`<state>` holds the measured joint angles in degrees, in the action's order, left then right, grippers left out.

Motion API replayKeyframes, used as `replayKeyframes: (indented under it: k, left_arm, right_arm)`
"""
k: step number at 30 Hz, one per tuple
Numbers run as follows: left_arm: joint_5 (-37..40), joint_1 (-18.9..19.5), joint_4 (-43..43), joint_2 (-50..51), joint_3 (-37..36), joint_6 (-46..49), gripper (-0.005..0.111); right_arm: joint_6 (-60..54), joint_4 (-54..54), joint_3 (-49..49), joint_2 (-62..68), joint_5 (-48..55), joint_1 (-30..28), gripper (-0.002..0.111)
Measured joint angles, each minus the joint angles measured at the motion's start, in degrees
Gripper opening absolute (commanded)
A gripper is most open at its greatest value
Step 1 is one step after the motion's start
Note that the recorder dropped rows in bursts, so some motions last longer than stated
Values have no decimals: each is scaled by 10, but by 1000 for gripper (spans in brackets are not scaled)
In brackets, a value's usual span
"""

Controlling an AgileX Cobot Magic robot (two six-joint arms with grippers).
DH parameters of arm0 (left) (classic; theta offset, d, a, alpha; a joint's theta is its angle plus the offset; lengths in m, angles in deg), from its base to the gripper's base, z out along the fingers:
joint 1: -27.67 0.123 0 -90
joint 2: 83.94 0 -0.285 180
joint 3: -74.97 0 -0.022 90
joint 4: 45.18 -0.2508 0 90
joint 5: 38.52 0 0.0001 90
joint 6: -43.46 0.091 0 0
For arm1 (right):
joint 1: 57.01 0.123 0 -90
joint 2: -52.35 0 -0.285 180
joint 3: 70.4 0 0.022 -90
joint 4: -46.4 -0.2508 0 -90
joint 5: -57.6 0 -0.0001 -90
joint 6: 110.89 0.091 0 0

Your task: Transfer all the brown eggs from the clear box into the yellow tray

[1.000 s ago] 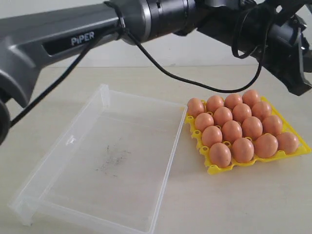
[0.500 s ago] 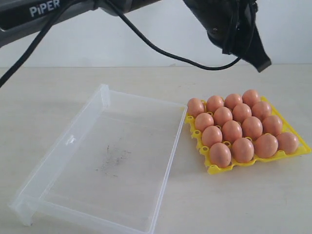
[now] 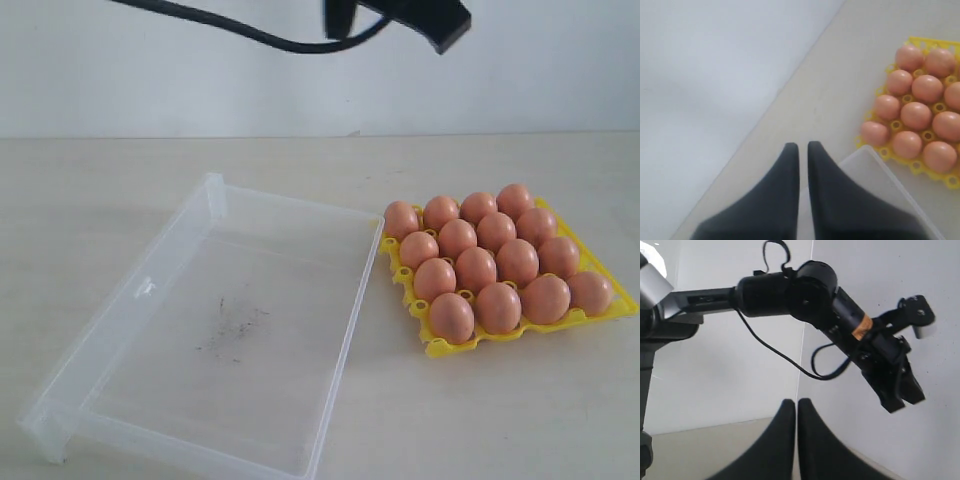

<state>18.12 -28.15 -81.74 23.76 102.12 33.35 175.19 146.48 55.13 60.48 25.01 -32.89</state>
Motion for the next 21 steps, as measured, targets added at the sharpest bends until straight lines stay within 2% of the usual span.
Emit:
replayKeyframes:
  k: [6, 13, 17, 21]
  left_arm:
    - [-6, -4, -64, -148, -166, -39, 4]
    - [-61, 4, -118, -307, -334, -62, 4]
    - [-26, 47, -130, -368, -368, -76, 4]
    - [20, 107, -125, -406, -402, -32, 4]
  right_arm:
    - [0, 0, 0, 0, -12, 0, 0]
    - [-1, 0, 0, 0, -29, 0, 0]
    - [-1, 0, 0, 0, -39, 0, 0]
    - [-1, 0, 0, -1, -52, 0, 0]
